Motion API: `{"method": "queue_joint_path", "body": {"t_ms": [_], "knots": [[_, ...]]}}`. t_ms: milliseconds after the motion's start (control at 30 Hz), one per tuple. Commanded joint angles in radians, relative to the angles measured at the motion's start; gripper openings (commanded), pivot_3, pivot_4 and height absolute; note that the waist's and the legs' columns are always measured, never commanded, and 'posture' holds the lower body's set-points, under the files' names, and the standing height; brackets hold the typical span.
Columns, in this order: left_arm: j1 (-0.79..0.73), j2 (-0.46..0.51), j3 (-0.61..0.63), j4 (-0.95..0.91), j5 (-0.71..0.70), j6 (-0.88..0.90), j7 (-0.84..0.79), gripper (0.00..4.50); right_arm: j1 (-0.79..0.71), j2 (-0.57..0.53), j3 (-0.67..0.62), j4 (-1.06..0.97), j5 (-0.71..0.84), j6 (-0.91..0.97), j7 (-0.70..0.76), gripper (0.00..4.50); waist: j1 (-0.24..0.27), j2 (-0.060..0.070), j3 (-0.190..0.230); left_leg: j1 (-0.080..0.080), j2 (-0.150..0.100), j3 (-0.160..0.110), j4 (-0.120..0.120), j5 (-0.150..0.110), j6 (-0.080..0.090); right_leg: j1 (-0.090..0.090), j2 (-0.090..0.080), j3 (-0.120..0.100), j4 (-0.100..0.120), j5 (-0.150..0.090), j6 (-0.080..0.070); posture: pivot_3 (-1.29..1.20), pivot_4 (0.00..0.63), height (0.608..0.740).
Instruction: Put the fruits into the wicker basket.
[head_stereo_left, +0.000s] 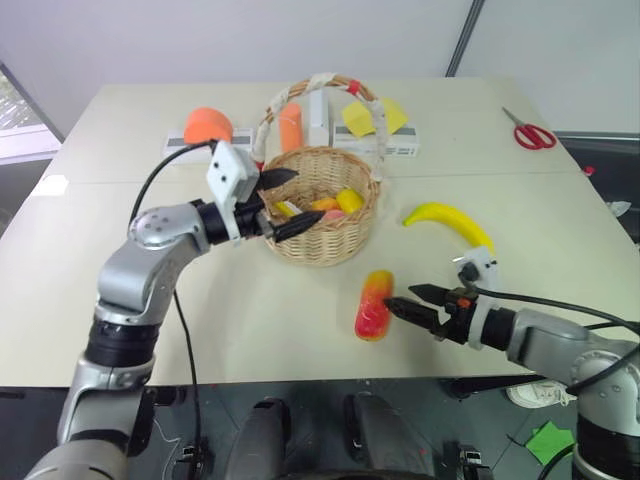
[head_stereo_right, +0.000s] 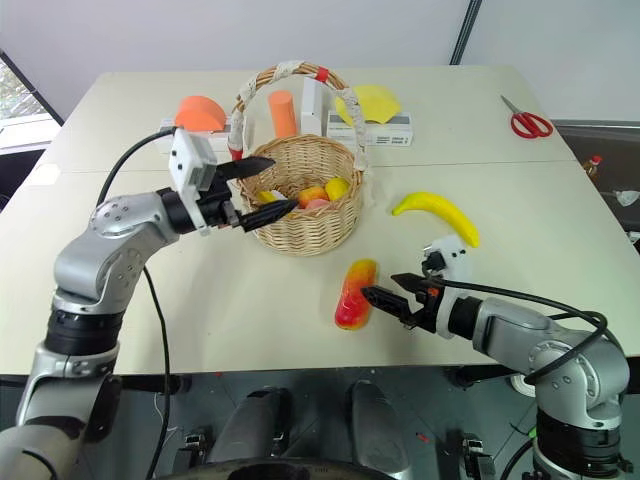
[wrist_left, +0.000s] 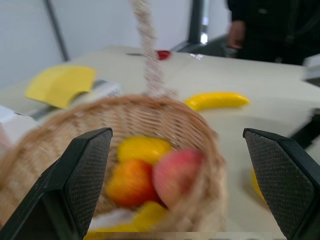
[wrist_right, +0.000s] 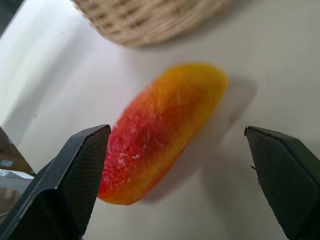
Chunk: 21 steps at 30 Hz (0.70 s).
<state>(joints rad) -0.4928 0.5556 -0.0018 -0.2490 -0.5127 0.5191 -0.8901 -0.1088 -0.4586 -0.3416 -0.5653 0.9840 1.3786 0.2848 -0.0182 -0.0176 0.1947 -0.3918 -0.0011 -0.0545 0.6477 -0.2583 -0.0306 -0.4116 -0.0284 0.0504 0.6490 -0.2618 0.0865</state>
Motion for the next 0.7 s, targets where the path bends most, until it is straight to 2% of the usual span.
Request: {"method": "queue_joint_path", "body": {"t_ms": [33,233,333,433,500,700], "knots": [[0.05,0.049,0.037,-0.087,-0.063,-0.009,-0.077,4.48,-0.048,0.051,-0.004,-0.002,0.043,0.055,-0.079,4.5,0.0,0.0,0.0,0.0,0.0,0.0,0.0,0.0,0.0,0.0,0.0,0.0,0.0,0.0,0.0,0.0,0.15,0.74],[0.14,0.091,0.04,-0.137,-0.087,0.005,-0.094,4.48,-0.097,0.129,0.0,0.026,0.038,0.119,-0.161,4.5,0.0,0.0,0.0,0.0,0.0,0.0,0.0,0.0,0.0,0.0,0.0,0.0,0.0,0.0,0.0,0.0,0.15,0.74],[0.162,0.094,0.033,-0.143,-0.072,0.004,-0.082,4.5,-0.113,0.129,0.004,0.03,0.032,0.13,-0.167,3.64,0.0,0.0,0.0,0.0,0.0,0.0,0.0,0.0,0.0,0.0,0.0,0.0,0.0,0.0,0.0,0.0,0.15,0.74],[0.172,0.088,0.038,-0.138,-0.071,0.002,-0.065,4.5,-0.13,0.121,-0.009,0.031,0.042,0.133,-0.161,2.21,-0.001,0.0,0.0,0.0,0.0,0.0,0.0,0.0,0.0,0.0,0.0,0.0,0.0,0.0,0.0,0.0,0.15,0.74],[0.182,0.084,0.051,-0.125,-0.069,-0.005,-0.049,4.5,-0.137,0.09,-0.007,0.01,0.054,0.119,-0.131,1.69,-0.002,0.0,0.0,0.0,0.0,0.0,0.0,0.0,0.0,0.0,0.0,0.0,0.0,0.0,0.0,0.0,0.15,0.74],[0.223,0.088,0.119,-0.07,-0.072,-0.036,-0.021,4.5,-0.183,-0.067,0.033,-0.107,0.064,-0.026,0.038,1.69,-0.004,0.001,0.0,0.0,0.0,0.0,0.0,0.0,0.0,0.0,0.0,0.0,-0.001,0.0,0.0,0.0,0.15,0.74]]}}
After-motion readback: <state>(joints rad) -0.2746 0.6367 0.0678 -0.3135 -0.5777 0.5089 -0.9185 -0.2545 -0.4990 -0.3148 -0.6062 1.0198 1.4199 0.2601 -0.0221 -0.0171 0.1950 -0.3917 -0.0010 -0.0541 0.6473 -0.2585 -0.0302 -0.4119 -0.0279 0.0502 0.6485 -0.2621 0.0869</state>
